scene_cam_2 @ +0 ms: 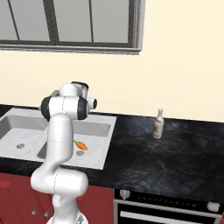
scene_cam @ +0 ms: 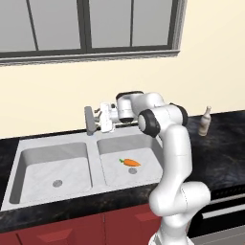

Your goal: Turn on the sink faucet. Then move the carrot from the counter to the sink. Turn off the sink. Move the vegetable from the sink to the pot next to the stove. Finally move the pot to the front right burner.

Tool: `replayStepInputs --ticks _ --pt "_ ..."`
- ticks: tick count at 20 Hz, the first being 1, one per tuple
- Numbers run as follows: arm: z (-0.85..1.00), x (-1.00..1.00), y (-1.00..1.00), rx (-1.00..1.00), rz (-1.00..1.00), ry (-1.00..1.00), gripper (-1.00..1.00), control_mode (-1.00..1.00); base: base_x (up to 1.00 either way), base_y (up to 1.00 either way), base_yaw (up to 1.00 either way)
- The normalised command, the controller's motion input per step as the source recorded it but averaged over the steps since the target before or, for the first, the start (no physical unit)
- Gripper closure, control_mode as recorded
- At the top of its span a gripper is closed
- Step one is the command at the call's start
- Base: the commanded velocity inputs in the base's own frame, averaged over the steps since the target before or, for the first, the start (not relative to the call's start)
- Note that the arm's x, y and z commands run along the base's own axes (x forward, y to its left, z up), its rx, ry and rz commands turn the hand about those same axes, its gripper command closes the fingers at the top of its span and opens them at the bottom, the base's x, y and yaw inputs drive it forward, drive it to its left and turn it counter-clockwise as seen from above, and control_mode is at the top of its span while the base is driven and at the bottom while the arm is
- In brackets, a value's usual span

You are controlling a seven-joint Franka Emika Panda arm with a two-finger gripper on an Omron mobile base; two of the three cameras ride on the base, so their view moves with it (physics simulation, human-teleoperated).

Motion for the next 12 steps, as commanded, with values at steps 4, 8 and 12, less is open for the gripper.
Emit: replayStepInputs --ticks 4,8,12 --pt "0.07 -0.06 0.59 -0.02 0.00 0.00 -1.00 -1.00 0.00 0.00 0.00" --pt "0.00 0.01 0.08 0.00 -0.03 0.00 -1.00 -1.00 0.00 0.00 0.00" --pt "0.00 0.02 -0.34 0.00 -0.06 0.00 -1.00 -1.00 0.00 0.00 0.00"
